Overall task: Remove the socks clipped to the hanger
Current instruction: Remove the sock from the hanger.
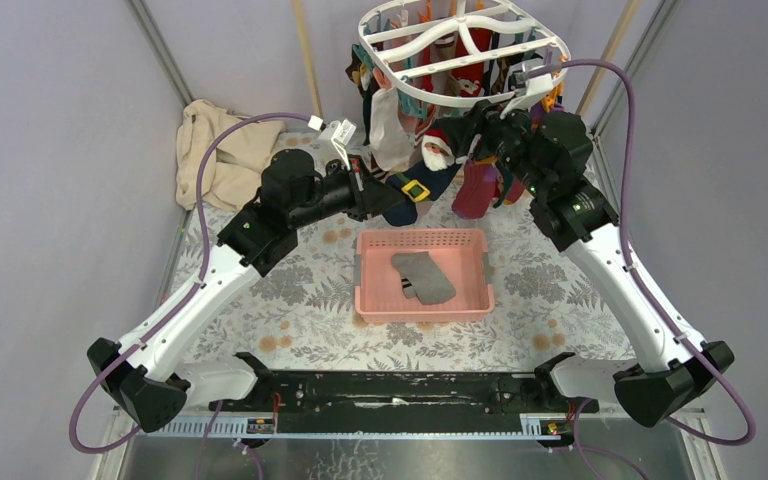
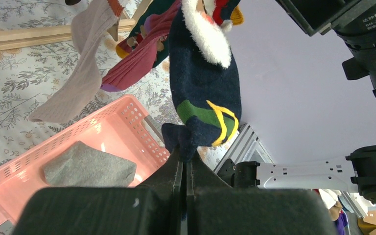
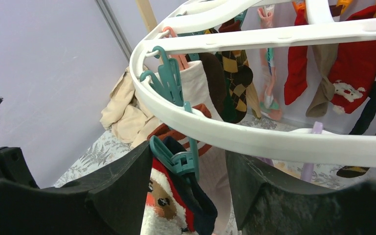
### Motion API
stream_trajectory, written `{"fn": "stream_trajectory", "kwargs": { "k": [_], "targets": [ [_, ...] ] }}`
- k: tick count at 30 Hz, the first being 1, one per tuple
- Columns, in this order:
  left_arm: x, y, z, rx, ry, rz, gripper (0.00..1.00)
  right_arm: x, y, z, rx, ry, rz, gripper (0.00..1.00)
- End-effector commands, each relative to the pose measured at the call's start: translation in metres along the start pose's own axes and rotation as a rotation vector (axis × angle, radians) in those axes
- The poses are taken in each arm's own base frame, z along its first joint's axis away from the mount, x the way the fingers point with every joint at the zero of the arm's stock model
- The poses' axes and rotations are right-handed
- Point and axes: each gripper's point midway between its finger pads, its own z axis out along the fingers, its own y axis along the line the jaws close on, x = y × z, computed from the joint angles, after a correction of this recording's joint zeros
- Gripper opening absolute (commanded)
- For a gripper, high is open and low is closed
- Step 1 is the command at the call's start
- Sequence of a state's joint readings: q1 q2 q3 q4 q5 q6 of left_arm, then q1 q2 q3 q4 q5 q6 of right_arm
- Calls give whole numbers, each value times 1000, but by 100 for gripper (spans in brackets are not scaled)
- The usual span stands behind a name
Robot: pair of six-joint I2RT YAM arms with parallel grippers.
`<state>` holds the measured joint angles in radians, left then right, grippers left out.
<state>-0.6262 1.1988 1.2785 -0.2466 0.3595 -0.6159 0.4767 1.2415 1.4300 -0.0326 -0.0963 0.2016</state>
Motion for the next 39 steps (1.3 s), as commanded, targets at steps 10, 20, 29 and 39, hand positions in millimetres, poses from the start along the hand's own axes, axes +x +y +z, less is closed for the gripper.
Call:
{"fn": "stream_trajectory", "kwargs": {
  "k": [10, 20, 29, 39],
  "targets": [
    [0, -4, -8, 29, -4, 2, 0, -35, 1, 10, 1, -133, -18, 40],
    [6, 4, -10, 12, 6, -5, 0, -32, -3, 7, 17, -136, -23, 20],
    [13, 11, -13, -7, 17, -10, 0, -31, -2, 8, 14, -119, -22, 61],
    [13, 11, -10, 2, 12, -16, 0, -36, -9, 6, 66, -122, -5, 60]
  ]
}}
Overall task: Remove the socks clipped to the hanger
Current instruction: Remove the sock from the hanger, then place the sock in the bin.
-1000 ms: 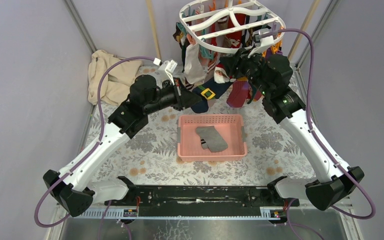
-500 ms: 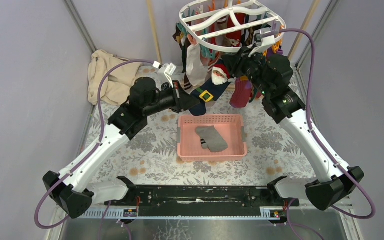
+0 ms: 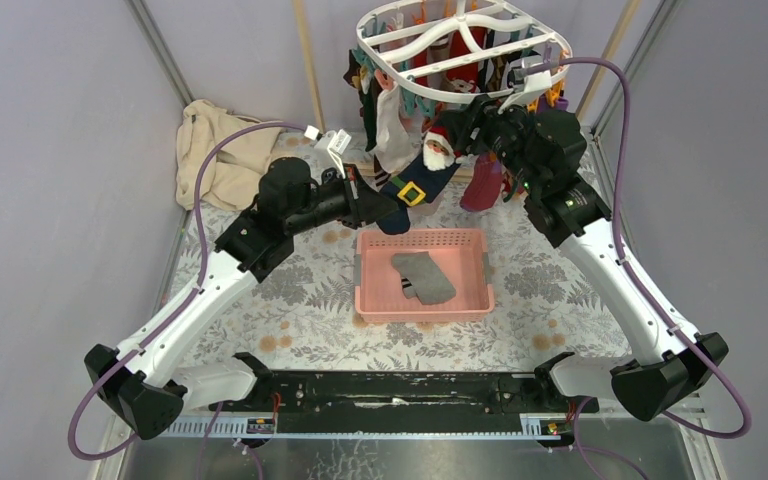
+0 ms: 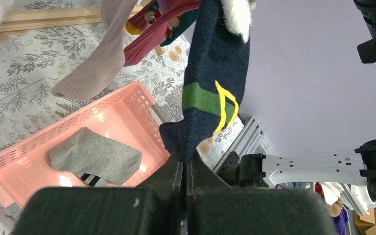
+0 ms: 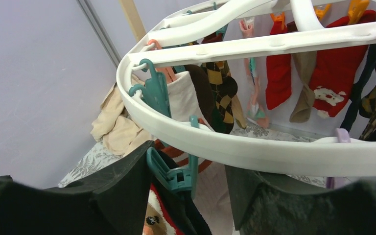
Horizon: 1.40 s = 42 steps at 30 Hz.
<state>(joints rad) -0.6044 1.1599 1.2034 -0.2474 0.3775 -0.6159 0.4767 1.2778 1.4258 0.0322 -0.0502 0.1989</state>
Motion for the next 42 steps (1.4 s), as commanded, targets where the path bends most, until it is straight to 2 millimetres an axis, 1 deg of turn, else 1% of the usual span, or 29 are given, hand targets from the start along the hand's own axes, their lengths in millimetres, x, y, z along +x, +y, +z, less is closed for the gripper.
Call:
{"fn": "stream_trajectory", "kwargs": {
  "k": [1, 5, 8, 11, 13, 14, 16, 18, 19, 20, 21, 22, 23, 24, 25, 29, 33, 34, 36, 40, 42],
  "targets": [
    [-2, -3, -3, 23, -11, -1, 0, -36, -2, -7, 40, -88, 2, 58],
    [0, -1, 0, 23, -7, -6, 0, -38, -6, -4, 64, -92, 11, 52],
    [1, 0, 1, 24, -5, -7, 0, -39, -6, -2, 69, -84, 13, 43],
    [3, 2, 3, 17, -2, -8, 0, -41, -7, -2, 80, -87, 22, 29],
    [5, 6, 4, 10, 3, -8, 0, -41, -9, -4, 88, -90, 24, 19],
    [5, 6, 5, 8, 3, -8, 0, -42, -9, -4, 93, -93, 25, 15],
    [7, 8, 7, 7, 8, -12, 0, -43, -10, -5, 98, -97, 27, 12],
    [8, 9, 9, 9, 11, -15, 0, -43, -11, -5, 103, -97, 26, 12],
    [10, 10, 10, 12, 15, -18, 0, -43, -10, -5, 100, -96, 25, 15],
    [11, 10, 12, 15, 18, -23, 0, -42, -10, -5, 97, -94, 25, 28],
    [12, 10, 14, 22, 23, -27, 0, -41, -10, -5, 93, -91, 26, 44],
    [13, 10, 16, 31, 25, -32, 0, -40, -9, -5, 89, -88, 29, 55],
    [15, 11, 19, 38, 32, -38, 0, -37, -9, -5, 86, -83, 30, 62],
    [17, 11, 22, 48, 36, -45, 0, -29, -9, -6, 88, -54, 34, 70],
    [19, 12, 25, 56, 41, -50, 0, -24, -10, -8, 89, -41, 39, 75],
    [29, 18, 35, 73, 62, -80, 0, -13, -8, -18, 77, -13, 56, 79],
    [40, 20, 41, 85, 80, -103, 0, -7, -6, -37, 71, 10, 66, 81],
    [43, 20, 41, 87, 87, -110, 0, -8, -6, -45, 74, 7, 65, 81],
    [46, 20, 45, 94, 87, -107, 0, -7, -10, -57, 97, 7, 63, 82],
    [61, 31, 53, 64, 114, -119, 0, -3, -23, -79, 173, 2, 57, 83],
    [69, 36, 54, 52, 130, -128, 1, -4, -24, -88, 183, 7, 58, 83]
  ]
}}
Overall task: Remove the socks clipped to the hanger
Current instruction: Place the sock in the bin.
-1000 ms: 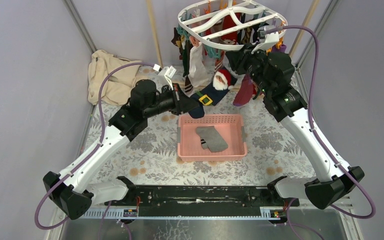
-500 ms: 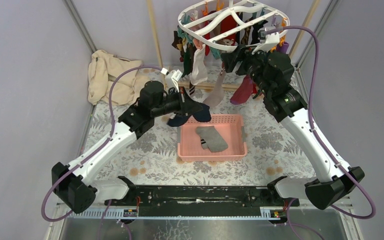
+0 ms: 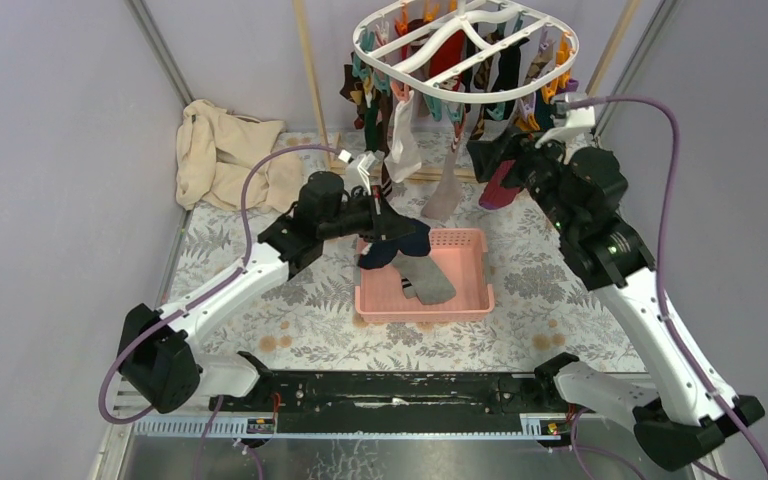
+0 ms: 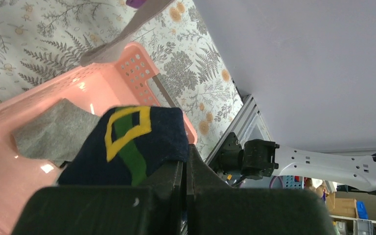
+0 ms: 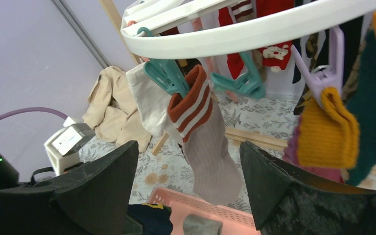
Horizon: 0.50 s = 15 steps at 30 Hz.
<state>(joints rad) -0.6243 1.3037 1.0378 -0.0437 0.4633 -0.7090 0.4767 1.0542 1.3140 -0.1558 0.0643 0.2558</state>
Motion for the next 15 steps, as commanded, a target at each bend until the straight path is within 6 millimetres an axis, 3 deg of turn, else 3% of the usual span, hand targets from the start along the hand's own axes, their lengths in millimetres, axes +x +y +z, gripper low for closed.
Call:
{"fn": "stream_trajectory", "kwargs": {
  "k": [1, 7, 15],
  "targets": [
    [8, 1, 7, 24, -4, 2, 2, -11, -10, -22, 56, -40, 6, 82],
    [30, 18, 13, -21, 31, -10, 10, -10, -45, -41, 241, -64, 20, 78],
    [37, 32, 25, -41, 42, 5, 41, -3, -101, -53, 508, -99, 56, 76]
  ]
}}
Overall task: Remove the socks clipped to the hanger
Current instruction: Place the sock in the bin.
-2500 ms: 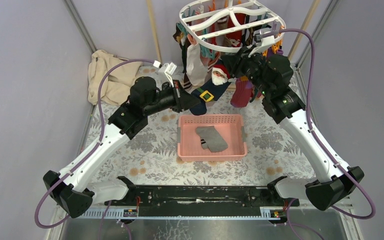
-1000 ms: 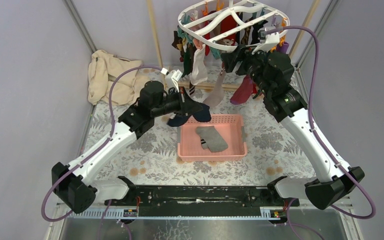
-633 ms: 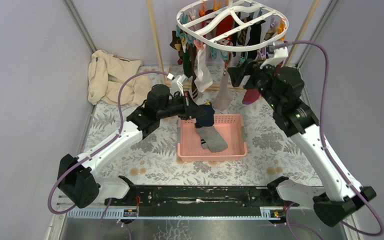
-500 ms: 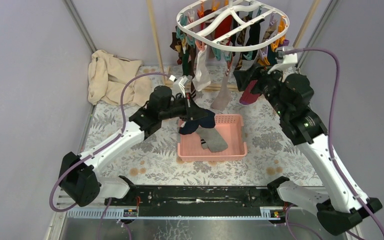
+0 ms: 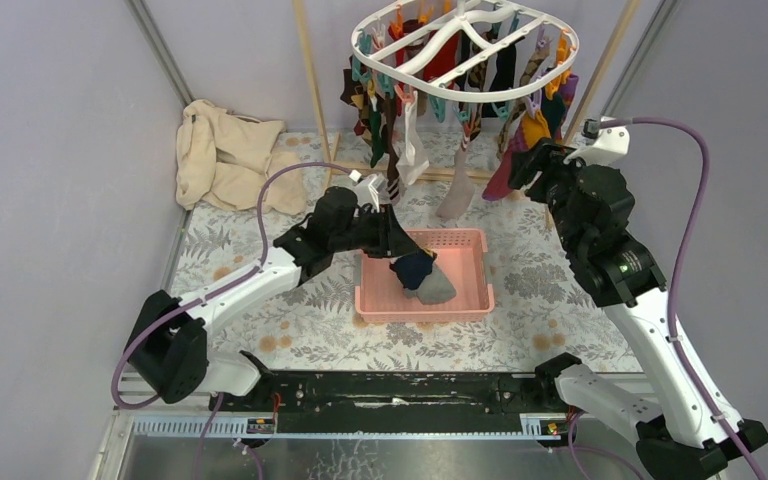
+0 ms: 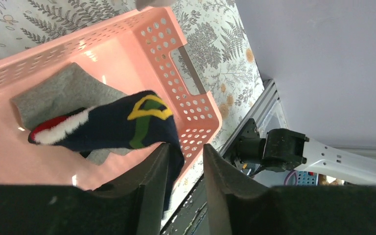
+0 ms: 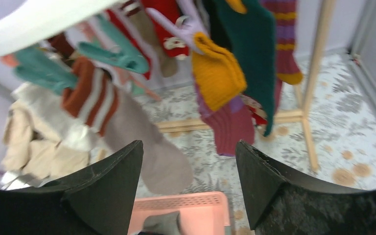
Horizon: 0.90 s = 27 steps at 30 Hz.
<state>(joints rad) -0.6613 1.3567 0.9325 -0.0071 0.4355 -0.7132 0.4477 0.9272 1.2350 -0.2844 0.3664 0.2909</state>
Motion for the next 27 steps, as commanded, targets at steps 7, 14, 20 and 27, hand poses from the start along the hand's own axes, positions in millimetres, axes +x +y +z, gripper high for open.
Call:
{"fn": "stream_trajectory", "kwargs": {
  "k": [7, 14, 20, 27],
  "targets": [
    [-4, 3, 5, -8, -45, 59, 99, -22, -57, 6, 258, -92, 89, 75],
    [-7, -10, -8, -19, -64, 95, 99, -27, -86, 15, 356, -98, 106, 75],
    [-8, -18, -16, -24, -71, 112, 99, -14, -121, 33, 435, -69, 146, 76],
    [-8, -22, -25, -28, -81, 124, 99, 7, -126, 67, 339, -20, 191, 76]
  ]
}}
